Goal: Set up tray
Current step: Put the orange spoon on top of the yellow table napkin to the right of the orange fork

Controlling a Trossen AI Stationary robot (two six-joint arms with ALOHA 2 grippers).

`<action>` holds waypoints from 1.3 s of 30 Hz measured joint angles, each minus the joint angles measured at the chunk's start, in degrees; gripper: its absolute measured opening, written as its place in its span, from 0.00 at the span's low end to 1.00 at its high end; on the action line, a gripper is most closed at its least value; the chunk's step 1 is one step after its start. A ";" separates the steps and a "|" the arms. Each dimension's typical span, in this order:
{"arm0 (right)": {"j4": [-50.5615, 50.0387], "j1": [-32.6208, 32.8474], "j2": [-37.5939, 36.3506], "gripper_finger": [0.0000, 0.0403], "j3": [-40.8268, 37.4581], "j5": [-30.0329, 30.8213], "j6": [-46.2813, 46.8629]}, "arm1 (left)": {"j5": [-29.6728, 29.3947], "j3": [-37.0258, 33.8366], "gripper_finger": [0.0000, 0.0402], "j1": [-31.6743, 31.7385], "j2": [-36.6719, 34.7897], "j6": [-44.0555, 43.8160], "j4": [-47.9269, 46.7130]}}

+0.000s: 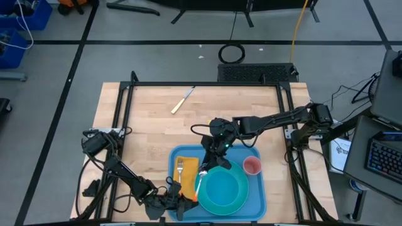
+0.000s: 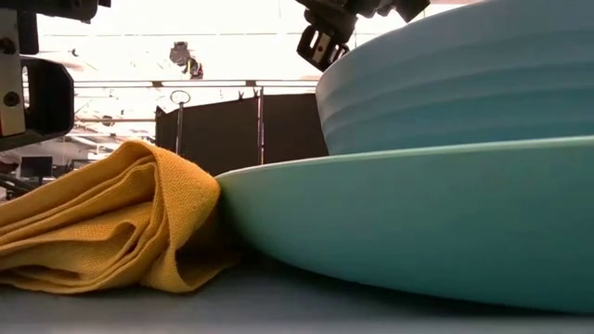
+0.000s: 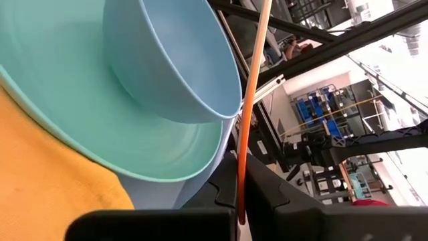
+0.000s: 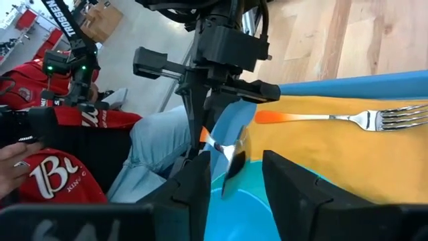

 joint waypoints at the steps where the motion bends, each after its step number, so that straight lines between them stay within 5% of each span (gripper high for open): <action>1: 0.04 -0.06 0.00 0.30 0.00 -0.02 0.02 | -0.07 0.00 0.01 0.00 0.00 0.05 0.01; 12: 1.33 -0.79 0.01 0.04 0.00 1.54 0.61 | -1.47 0.00 0.02 0.13 0.00 0.45 0.80; 21: 0.52 -1.40 0.02 0.02 -0.01 2.19 1.98 | -1.93 0.00 0.02 0.12 0.00 0.96 0.65; 31: -4.43 -1.64 0.02 0.00 -0.02 4.47 -0.02 | -1.84 0.02 0.30 -1.10 0.00 4.48 0.02; 39: -3.43 -2.25 -0.02 0.00 -0.02 10.06 1.81 | -4.32 0.00 0.37 -3.55 0.02 4.21 -1.14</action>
